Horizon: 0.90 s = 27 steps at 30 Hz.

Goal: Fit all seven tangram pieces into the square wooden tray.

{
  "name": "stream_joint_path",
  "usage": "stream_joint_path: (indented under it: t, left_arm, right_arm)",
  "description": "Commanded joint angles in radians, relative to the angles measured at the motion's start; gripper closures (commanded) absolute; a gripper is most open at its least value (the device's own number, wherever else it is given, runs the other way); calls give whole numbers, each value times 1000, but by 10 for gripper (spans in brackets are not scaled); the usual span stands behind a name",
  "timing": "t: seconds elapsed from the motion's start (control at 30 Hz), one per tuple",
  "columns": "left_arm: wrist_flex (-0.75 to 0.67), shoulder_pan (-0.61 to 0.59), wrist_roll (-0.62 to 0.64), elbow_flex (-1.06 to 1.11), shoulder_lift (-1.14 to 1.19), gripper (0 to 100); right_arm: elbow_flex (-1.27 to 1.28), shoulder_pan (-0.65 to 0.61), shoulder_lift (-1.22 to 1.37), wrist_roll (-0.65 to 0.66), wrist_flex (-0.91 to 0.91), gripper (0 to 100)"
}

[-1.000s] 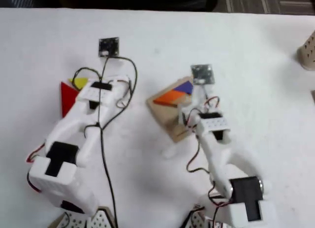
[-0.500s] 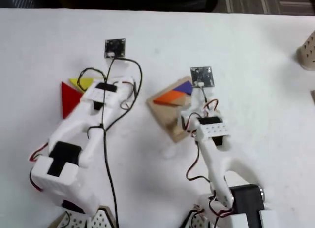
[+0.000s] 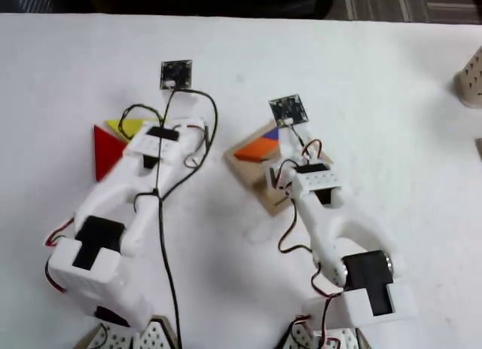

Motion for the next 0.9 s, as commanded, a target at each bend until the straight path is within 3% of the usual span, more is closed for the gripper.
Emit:
stream_joint_path:
  t: [0.0, 0.47, 0.87]
  left_arm:
    - [-2, 2, 5, -54, -7, 978]
    - [-3, -7, 5, -61, -4, 978]
    - [-3, -7, 5, -63, -4, 978]
  right_arm:
    - [-26, 1, 2, 138, 12, 769]
    - [-28, -39, 1, 471, 54, 767]
    - [-81, 22, 47, 493, 65, 768]
